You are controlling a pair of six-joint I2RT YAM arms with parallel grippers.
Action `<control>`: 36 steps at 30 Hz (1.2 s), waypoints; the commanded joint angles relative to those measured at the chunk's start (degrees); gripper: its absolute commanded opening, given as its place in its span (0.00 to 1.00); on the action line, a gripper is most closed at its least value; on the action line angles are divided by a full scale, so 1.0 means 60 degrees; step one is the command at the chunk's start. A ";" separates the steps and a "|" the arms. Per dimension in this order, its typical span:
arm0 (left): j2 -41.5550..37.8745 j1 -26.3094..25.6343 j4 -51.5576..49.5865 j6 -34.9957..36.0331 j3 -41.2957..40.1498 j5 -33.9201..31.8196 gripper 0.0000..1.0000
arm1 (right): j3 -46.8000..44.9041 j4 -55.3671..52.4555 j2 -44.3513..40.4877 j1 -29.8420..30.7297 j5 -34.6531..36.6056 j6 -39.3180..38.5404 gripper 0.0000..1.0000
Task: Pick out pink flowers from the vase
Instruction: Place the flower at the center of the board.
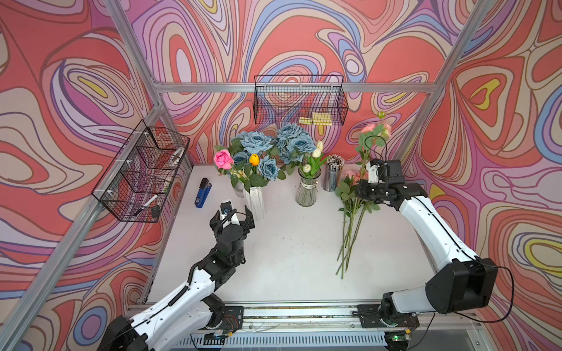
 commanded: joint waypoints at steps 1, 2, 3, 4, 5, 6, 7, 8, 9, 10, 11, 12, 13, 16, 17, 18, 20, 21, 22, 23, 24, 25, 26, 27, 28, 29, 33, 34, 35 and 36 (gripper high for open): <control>-0.0394 0.0077 -0.1539 0.0030 0.0567 0.0285 1.00 | -0.0420 0.0513 0.0362 -0.0089 -0.0224 0.0122 0.00; -0.0456 0.0079 -0.1801 0.0230 0.0749 0.0463 1.00 | -0.0574 0.0611 0.0460 -0.0089 -0.0221 0.0108 0.00; -0.0501 0.0079 -0.2132 0.0366 0.1063 0.0603 1.00 | -0.0713 0.0702 0.0557 -0.0096 -0.0197 0.0115 0.00; -0.0518 0.0078 -0.2436 0.0444 0.1205 0.0746 1.00 | -0.0837 0.0808 0.0620 -0.0103 -0.0168 0.0082 0.00; -0.0520 0.0079 -0.2681 0.0574 0.1331 0.0959 1.00 | -0.0993 0.1021 0.0699 -0.0112 -0.0191 0.0053 0.00; -0.0507 0.0078 -0.2802 0.0725 0.1411 0.1158 1.00 | -0.1180 0.1207 0.0783 -0.0153 -0.0184 0.0049 0.00; -0.0491 0.0079 -0.2899 0.0816 0.1476 0.1265 1.00 | -0.1297 0.1327 0.0898 -0.0175 -0.0212 0.0049 0.00; -0.0476 0.0079 -0.2971 0.0824 0.1565 0.1252 1.00 | -0.1442 0.1466 0.0981 -0.0209 -0.0275 0.0062 0.00; -0.0486 0.0075 -0.3003 0.0885 0.1626 0.1265 1.00 | -0.1563 0.1594 0.1068 -0.0231 -0.0306 0.0086 0.00; -0.0511 0.0078 -0.3020 0.0973 0.1696 0.1323 1.00 | -0.1668 0.1696 0.1146 -0.0249 -0.0336 0.0082 0.00; -0.0547 0.0079 -0.3029 0.1076 0.1755 0.1372 1.00 | -0.1768 0.1799 0.1257 -0.0286 -0.0365 0.0093 0.00; -0.0598 0.0079 -0.3026 0.1174 0.1781 0.1388 1.00 | -0.1850 0.1882 0.1318 -0.0327 -0.0408 0.0081 0.00; -0.0661 0.0066 -0.3027 0.1279 0.1817 0.1391 1.00 | -0.1936 0.2001 0.1407 -0.0372 -0.0451 0.0069 0.00; -0.0818 0.0071 -0.3025 0.1581 0.1870 0.1366 1.00 | -0.2104 0.2177 0.1627 -0.0465 -0.0512 0.0020 0.00; -0.0860 0.0076 -0.3084 0.1642 0.1885 0.1272 1.00 | -0.2117 0.2212 0.1700 -0.0456 -0.0527 0.0020 0.00; -0.0906 0.0079 -0.3120 0.1650 0.1909 0.1159 1.00 | -0.2119 0.2258 0.1759 -0.0455 -0.0549 0.0033 0.00; -0.0998 0.0068 -0.3120 0.1694 0.1873 0.1026 1.00 | -0.2053 0.2329 0.1932 -0.0496 -0.0523 0.0063 0.00; -0.1045 0.0077 -0.3113 0.1720 0.1858 0.1025 1.00 | -0.2025 0.2339 0.2020 -0.0511 -0.0519 0.0075 0.00; -0.1061 0.0079 -0.3158 0.1735 0.1867 0.1030 1.00 | -0.1976 0.2340 0.2128 -0.0507 -0.0543 0.0091 0.00; -0.1077 0.0078 -0.3209 0.1723 0.1872 0.1025 1.00 | -0.1933 0.2344 0.2224 -0.0524 -0.0605 0.0121 0.00; -0.1091 0.0079 -0.3259 0.1705 0.1881 0.1012 1.00 | -0.1889 0.2341 0.2306 -0.0514 -0.0663 0.0122 0.00; -0.1106 0.0076 -0.3298 0.1681 0.1890 0.0969 1.00 | -0.1834 0.2327 0.2362 -0.0522 -0.0687 0.0162 0.00; -0.1128 0.0086 -0.3352 0.1676 0.1887 0.0963 1.00 | -0.1826 0.2305 0.2385 -0.0521 -0.0680 0.0188 0.00; -0.1148 0.0092 -0.3381 0.1666 0.1891 0.0939 1.00 | -0.1812 0.2271 0.2386 -0.0514 -0.0661 0.0209 0.00; -0.1161 0.0093 -0.3391 0.1658 0.1879 0.0933 1.00 | -0.1785 0.2220 0.2359 -0.0524 -0.0593 0.0221 0.00; -0.1165 0.0100 -0.3412 0.1676 0.1881 0.0929 1.00 | -0.1754 0.2150 0.2304 -0.0527 -0.0513 0.0225 0.00; -0.1079 0.0134 -0.3611 0.1699 0.1941 0.0993 1.00 | -0.1530 0.1703 0.1989 -0.0529 -0.0123 0.0180 0.10; -0.1052 0.0152 -0.3649 0.1693 0.1982 0.1034 1.00 | -0.1435 0.1563 0.1889 -0.0528 -0.0055 0.0168 0.16; -0.1037 0.0174 -0.3697 0.1677 0.1997 0.1038 1.00 | -0.1340 0.1403 0.1781 -0.0528 -0.0021 0.0166 0.21; -0.1033 0.0192 -0.3716 0.1678 0.2014 0.1075 1.00 | -0.1283 0.1270 0.1673 -0.0530 0.0009 0.0183 0.26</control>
